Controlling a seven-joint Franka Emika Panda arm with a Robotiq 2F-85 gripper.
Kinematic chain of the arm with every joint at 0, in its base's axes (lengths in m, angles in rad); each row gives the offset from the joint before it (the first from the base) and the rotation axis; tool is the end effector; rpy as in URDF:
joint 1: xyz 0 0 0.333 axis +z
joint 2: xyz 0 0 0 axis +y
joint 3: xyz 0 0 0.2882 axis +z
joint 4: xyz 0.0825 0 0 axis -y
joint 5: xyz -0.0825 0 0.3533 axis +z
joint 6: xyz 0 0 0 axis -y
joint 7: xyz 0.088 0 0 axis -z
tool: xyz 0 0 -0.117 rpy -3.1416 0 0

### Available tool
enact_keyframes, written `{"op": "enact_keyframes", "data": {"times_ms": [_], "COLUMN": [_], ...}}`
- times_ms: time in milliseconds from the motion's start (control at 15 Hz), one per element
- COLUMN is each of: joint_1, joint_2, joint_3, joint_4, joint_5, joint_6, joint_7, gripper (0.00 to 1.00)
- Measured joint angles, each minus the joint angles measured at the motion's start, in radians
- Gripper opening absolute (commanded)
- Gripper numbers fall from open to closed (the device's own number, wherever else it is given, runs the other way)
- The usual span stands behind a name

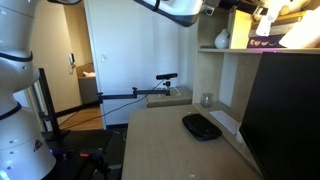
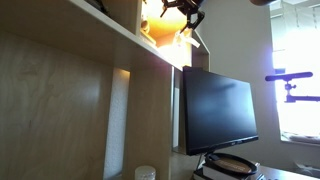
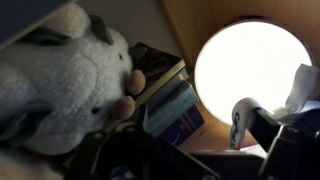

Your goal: Put the white object on the middle shelf

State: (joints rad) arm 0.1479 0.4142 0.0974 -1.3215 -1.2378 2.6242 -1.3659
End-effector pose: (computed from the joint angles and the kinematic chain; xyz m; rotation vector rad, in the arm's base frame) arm 0.6759 0.1719 0.5709 0.6649 1.7769 0.1281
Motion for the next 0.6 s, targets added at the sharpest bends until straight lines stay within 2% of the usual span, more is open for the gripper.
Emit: {"op": "enact_keyframes", "data": {"times_ms": [200, 333, 600], "joint_1": [-0.027, -0.056, -0.038], "joint_2": [0.013, 0.025, 0.030], "joint_3": [0.013, 0.040, 0.004], "joint_4": [-0.003, -0.008, 0.008], "joint_5": [0.085, 0.162, 0.177], "joint_6": [0.112, 0.140, 0.015], "joint_7": [-0.156, -0.272, -0.359], "gripper": [1.00, 1.00, 1.00]}}
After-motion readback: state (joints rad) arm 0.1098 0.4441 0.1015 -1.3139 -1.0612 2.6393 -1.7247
